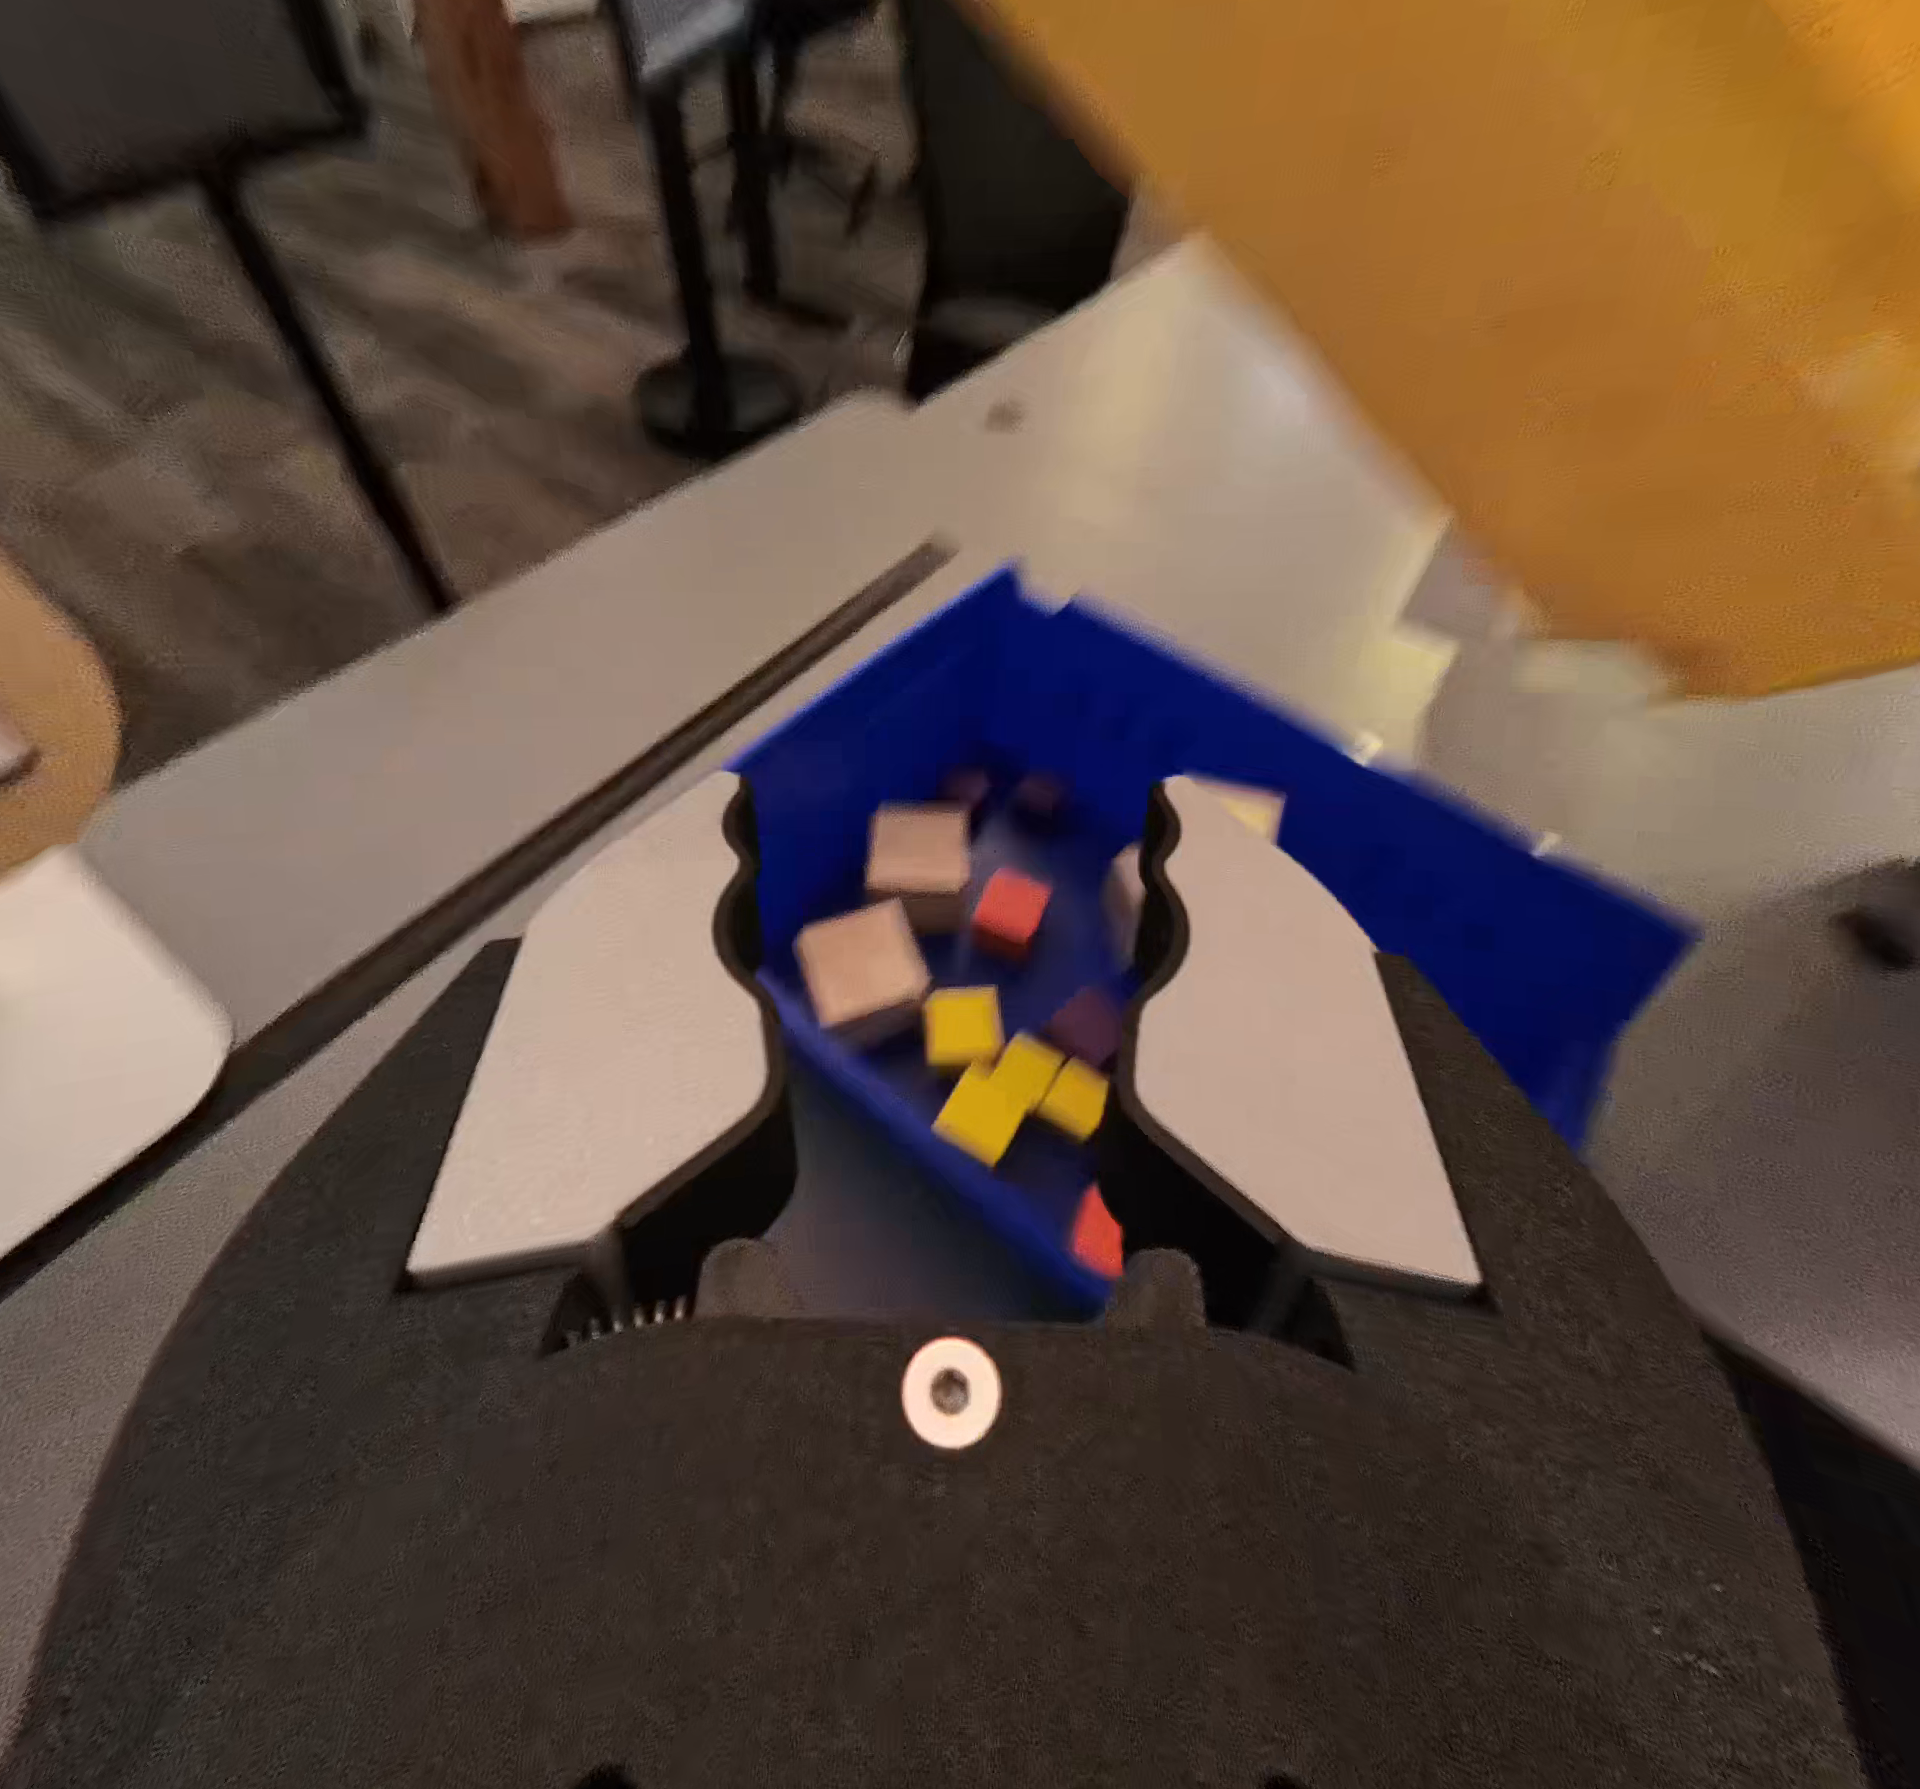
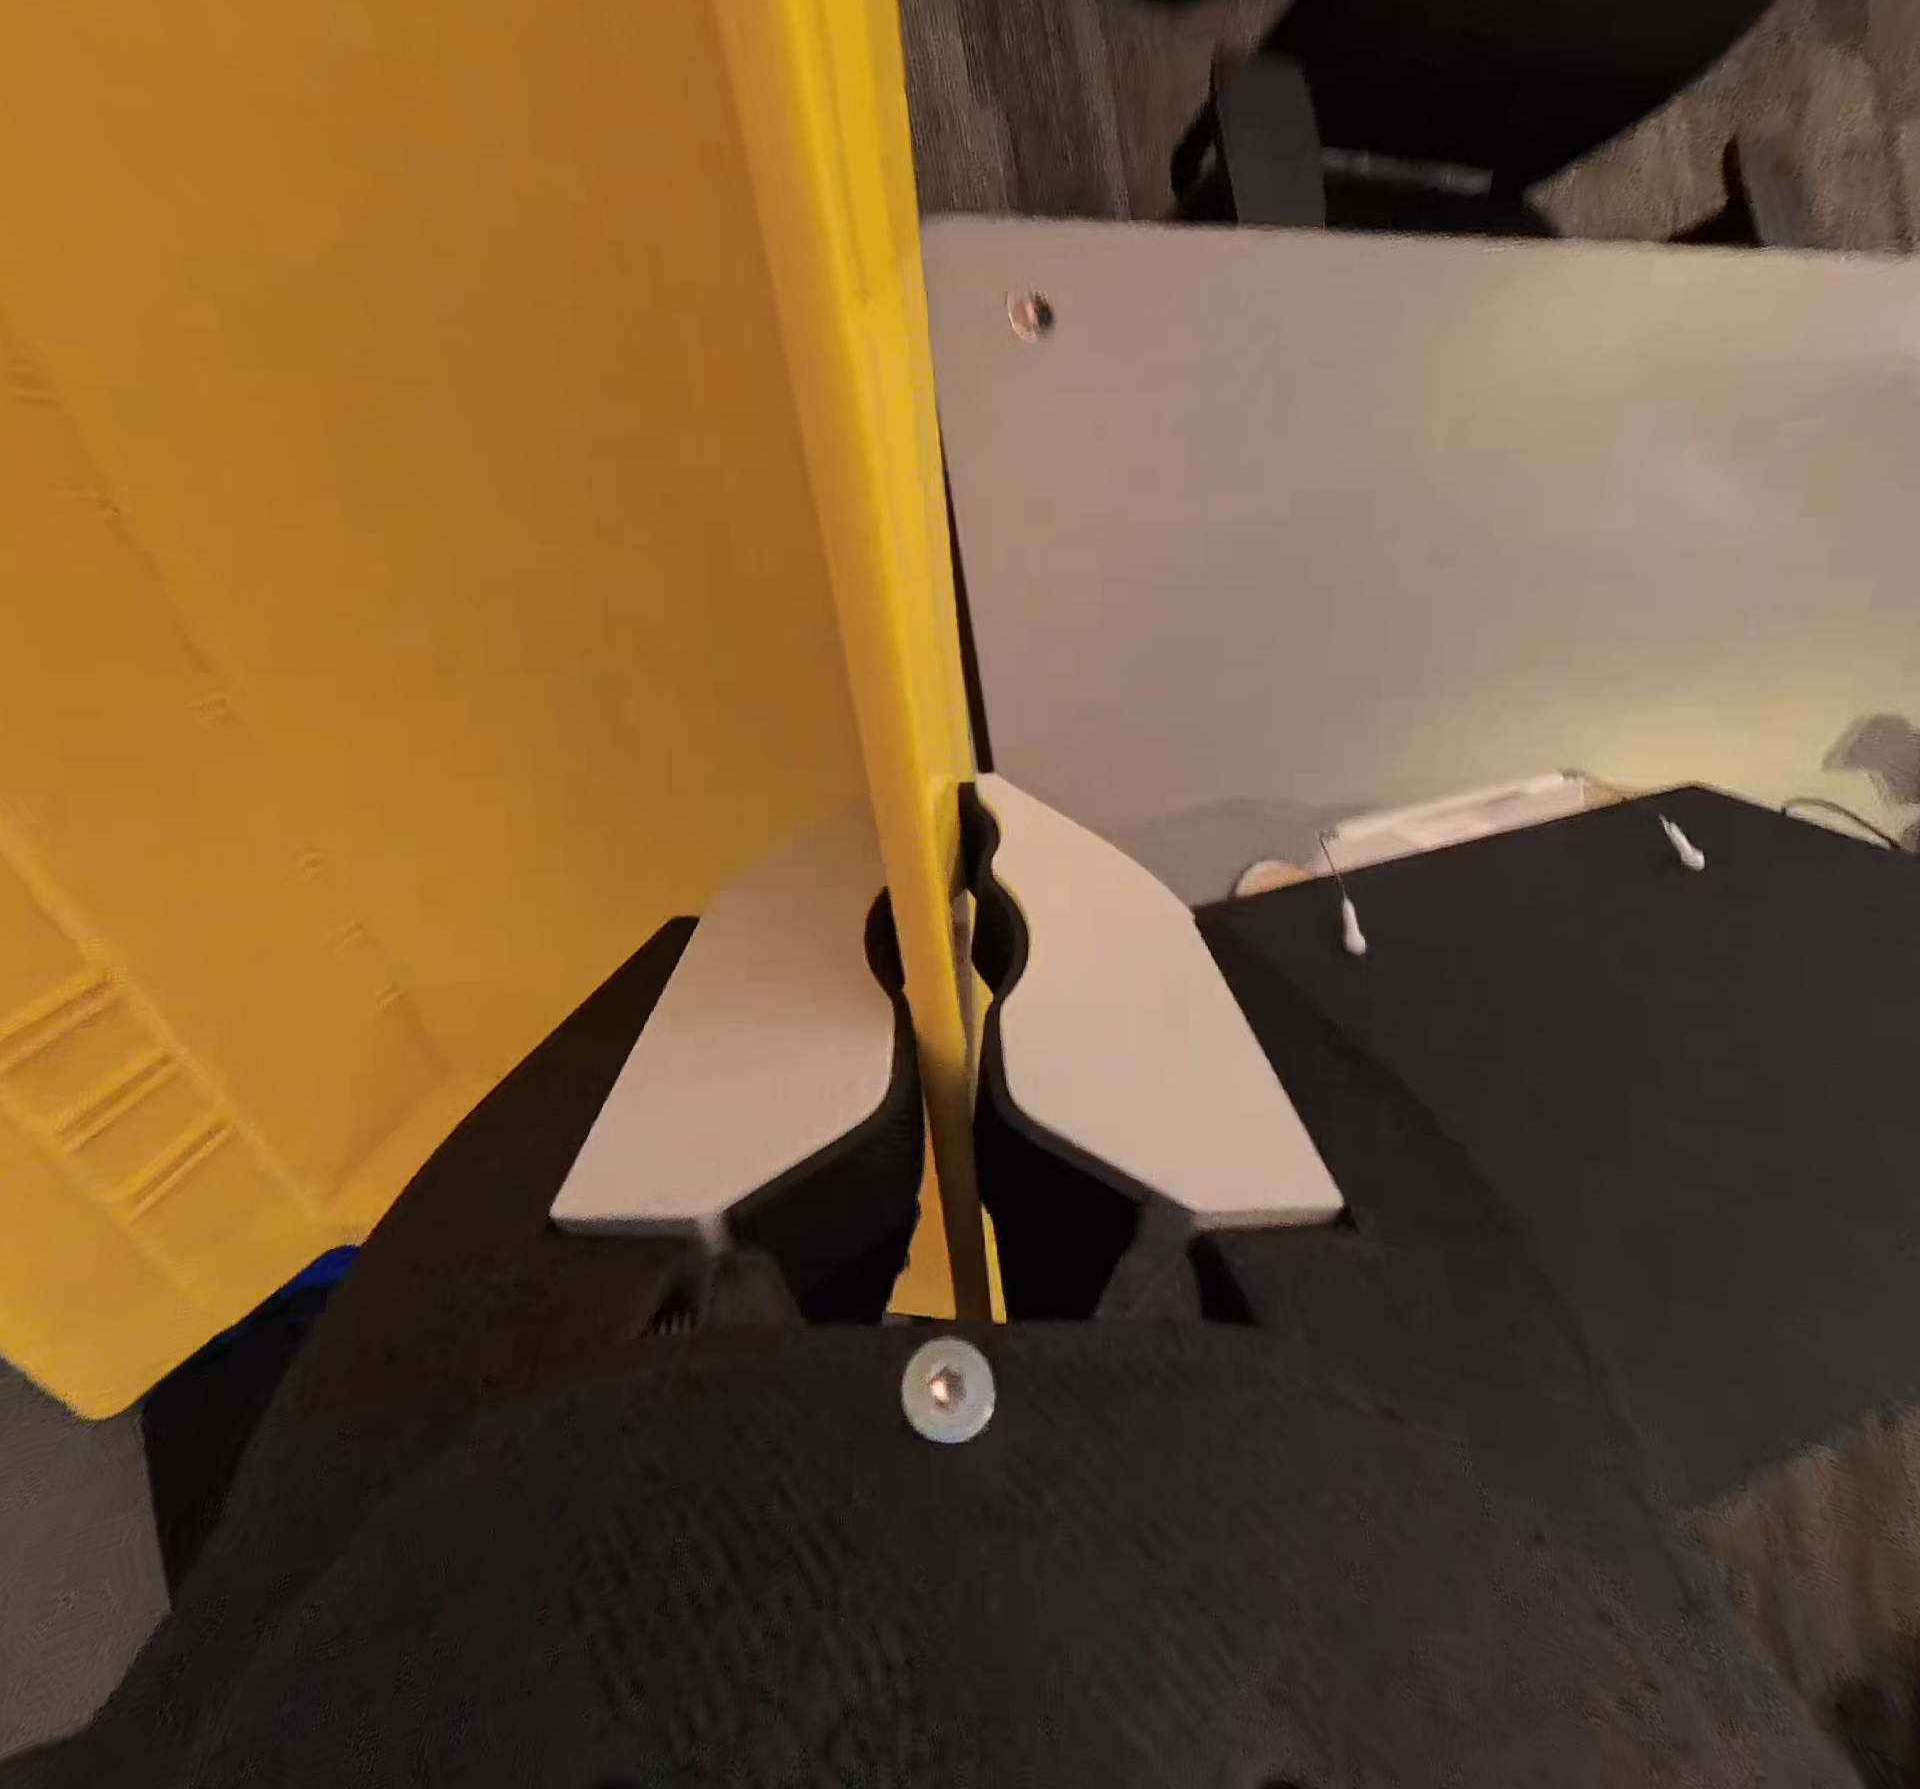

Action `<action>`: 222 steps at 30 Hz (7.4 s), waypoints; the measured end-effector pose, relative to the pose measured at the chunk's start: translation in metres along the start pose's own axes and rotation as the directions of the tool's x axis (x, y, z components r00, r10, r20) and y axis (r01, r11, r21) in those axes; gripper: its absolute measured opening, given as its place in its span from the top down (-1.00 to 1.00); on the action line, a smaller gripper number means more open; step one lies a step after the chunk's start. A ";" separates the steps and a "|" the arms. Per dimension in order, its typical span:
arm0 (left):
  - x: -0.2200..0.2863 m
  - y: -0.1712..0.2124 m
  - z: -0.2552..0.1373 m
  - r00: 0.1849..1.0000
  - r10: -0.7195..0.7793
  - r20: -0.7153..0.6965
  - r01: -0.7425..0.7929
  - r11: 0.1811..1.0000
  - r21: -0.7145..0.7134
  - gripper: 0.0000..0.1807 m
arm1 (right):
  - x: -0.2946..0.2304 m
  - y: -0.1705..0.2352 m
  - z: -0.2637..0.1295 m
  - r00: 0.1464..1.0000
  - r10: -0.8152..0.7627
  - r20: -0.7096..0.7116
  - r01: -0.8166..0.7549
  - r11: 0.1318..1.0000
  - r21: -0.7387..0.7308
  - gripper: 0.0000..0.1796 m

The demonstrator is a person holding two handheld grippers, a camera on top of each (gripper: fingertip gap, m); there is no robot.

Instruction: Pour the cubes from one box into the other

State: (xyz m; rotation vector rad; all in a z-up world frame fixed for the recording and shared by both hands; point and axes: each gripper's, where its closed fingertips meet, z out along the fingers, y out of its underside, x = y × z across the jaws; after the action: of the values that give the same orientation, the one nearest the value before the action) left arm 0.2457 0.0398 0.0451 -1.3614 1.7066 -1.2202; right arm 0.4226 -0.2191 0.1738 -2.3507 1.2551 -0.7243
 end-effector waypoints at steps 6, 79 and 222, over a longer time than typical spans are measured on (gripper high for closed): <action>-0.017 0.105 0.020 0.962 -0.267 -0.058 0.223 0.889 -0.400 0.19 | 0.041 0.048 0.026 0.999 0.043 -0.017 -0.045 0.989 -0.138 0.94; -0.280 0.260 -0.366 0.808 -0.553 0.202 0.549 0.582 -0.600 0.76 | -0.282 0.179 0.165 0.879 0.090 0.468 0.162 0.867 -0.471 0.94; -0.332 0.308 -0.397 0.676 -0.329 0.660 0.719 0.491 -0.492 0.92 | -0.757 0.116 0.040 0.769 -0.192 0.610 0.480 0.803 -0.353 0.87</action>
State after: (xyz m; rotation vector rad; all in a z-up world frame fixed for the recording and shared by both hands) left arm -0.1340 0.4789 -0.1155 -2.6185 1.4286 -0.3008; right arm 0.0159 0.3612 -0.1197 -2.9469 0.7987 0.2538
